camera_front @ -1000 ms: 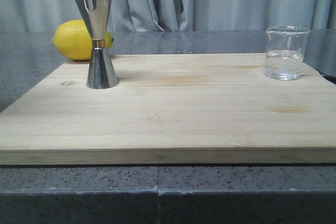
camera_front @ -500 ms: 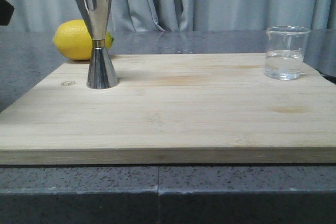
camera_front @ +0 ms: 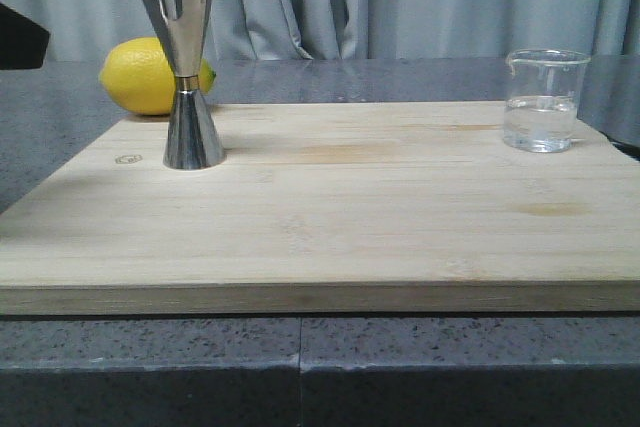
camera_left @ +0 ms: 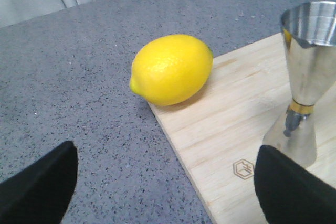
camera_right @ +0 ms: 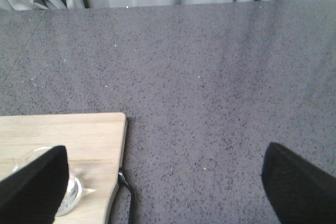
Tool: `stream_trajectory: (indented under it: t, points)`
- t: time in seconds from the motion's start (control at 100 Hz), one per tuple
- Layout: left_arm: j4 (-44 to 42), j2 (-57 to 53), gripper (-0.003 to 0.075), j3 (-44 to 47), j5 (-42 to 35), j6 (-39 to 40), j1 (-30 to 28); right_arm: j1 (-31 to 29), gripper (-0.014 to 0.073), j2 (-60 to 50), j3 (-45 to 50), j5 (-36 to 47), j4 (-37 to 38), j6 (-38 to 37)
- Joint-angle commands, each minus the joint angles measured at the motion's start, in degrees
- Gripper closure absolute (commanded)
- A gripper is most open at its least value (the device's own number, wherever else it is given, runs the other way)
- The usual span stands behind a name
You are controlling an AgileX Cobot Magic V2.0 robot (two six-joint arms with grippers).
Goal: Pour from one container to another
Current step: 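Move the left gripper toward the steel jigger on the board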
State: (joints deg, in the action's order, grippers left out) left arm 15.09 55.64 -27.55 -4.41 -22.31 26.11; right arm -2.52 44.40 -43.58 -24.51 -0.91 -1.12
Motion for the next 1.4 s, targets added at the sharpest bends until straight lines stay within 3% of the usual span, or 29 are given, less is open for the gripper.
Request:
stream_trajectory:
  t: [0.0,0.11,0.29,0.54,0.88,1.1,1.39]
  points:
    - [0.91,-0.69,0.0102,-0.6,-8.92,2.7,0.84,-0.38,-0.0062,0.18,-1.53,5.56,0.91,0.13]
    - [-0.45,-0.69,0.0102,1.51,-15.26,10.33,0.84,-0.38,-0.0062,0.18,-1.53,5.92,0.91,0.13]
    - [-11.45,-0.57,0.0102,4.56,-20.8,27.73,0.84,-0.38,-0.0062,0.18,-1.53,6.05,0.91,0.13]
    - [-42.2,0.14,0.0102,7.68,-24.28,50.24,0.11,-0.38,-0.0062,0.18,-1.53,6.05,0.91,0.72]
    - [-56.86,9.35,0.0102,8.35,-37.29,58.41,-7.02,-0.38,-0.0062,0.18,-1.53,6.05,0.91,0.72]
    - [-66.7,14.12,0.0102,8.25,-49.85,63.58,-12.14,-0.38,-0.0062,0.18,-1.53,6.05,0.91,0.72]
    - [-75.07,22.83,0.0102,5.53,-62.19,64.67,-16.37,-0.38,-0.0062,0.18,-1.53,6.85,0.91,0.72]
